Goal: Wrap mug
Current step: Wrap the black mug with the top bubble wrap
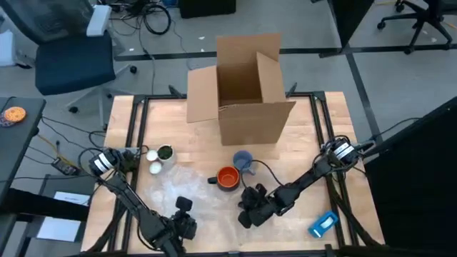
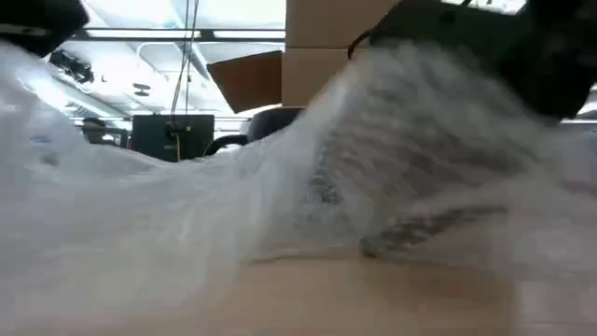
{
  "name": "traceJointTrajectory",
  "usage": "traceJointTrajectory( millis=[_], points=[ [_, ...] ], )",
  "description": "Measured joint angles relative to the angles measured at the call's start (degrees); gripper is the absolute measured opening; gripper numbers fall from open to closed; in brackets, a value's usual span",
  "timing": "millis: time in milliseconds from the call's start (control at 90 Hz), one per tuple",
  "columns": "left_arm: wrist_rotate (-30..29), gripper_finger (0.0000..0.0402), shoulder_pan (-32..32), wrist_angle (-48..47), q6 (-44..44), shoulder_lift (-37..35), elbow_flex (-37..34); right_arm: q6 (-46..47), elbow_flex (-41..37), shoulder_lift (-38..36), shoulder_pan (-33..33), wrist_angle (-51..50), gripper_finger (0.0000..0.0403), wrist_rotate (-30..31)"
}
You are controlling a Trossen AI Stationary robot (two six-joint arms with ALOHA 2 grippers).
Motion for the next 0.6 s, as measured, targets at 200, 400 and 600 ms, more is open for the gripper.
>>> traceJointTrajectory(
  millis=[200, 400, 600],
  points=[
    [1.30, 0.0000, 2.52, -6.18, -0.73, 0.00, -0.02, -0.45, 0.05, 0.00, -1.55, -2.65, 0.0000, 1.89],
    [1.39, 0.0000, 3.76, -10.38, -0.36, 0.00, -0.07, -0.04, 0.04, 0.02, -1.61, -5.07, 0.0000, 4.31],
    [4.73, 0.0000, 3.57, -8.82, 2.88, 0.00, -0.07, -0.20, -0.01, 0.07, -1.61, -5.25, 0.0000, 4.57]
  ],
)
